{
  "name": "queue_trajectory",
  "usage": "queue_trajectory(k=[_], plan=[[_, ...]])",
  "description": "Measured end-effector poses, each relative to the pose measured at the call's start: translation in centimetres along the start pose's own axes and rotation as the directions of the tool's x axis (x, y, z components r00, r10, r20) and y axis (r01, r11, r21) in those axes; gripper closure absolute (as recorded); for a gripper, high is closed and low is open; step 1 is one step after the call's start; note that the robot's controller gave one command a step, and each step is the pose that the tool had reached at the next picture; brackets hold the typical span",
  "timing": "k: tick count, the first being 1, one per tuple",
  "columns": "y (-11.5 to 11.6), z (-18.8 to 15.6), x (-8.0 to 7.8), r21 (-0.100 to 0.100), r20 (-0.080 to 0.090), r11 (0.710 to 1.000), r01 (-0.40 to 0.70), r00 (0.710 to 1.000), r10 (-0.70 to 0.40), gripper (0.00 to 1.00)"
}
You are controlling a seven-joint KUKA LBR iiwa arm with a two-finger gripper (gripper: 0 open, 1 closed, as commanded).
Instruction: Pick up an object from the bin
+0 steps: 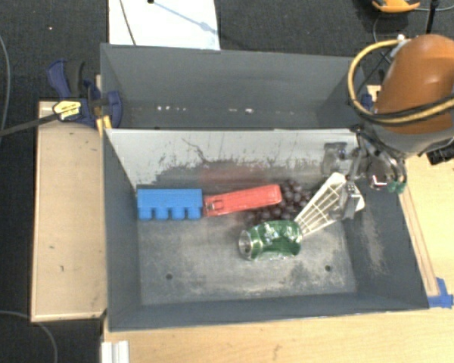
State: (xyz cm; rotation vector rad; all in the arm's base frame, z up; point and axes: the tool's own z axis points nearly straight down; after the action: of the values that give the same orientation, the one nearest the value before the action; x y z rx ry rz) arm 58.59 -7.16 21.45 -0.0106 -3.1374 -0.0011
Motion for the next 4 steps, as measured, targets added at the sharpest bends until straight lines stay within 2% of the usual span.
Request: queue_trajectory(k=[1,2,3,4], plan=[[0.0,-0.5,-0.1,0.001,0.008,1.000,0.001,1.000,-0.001,0.00],[-0.1,4.0,1.6,0.001,0.013,0.999,-0.033,0.999,0.033,0.00],[0.9,3.6,2.3,-0.001,-0.009,0.997,-0.073,0.997,0.073,0.00],[1.9,3.8,2.2,0.000,0.028,0.997,-0.082,0.996,0.082,0.00]])
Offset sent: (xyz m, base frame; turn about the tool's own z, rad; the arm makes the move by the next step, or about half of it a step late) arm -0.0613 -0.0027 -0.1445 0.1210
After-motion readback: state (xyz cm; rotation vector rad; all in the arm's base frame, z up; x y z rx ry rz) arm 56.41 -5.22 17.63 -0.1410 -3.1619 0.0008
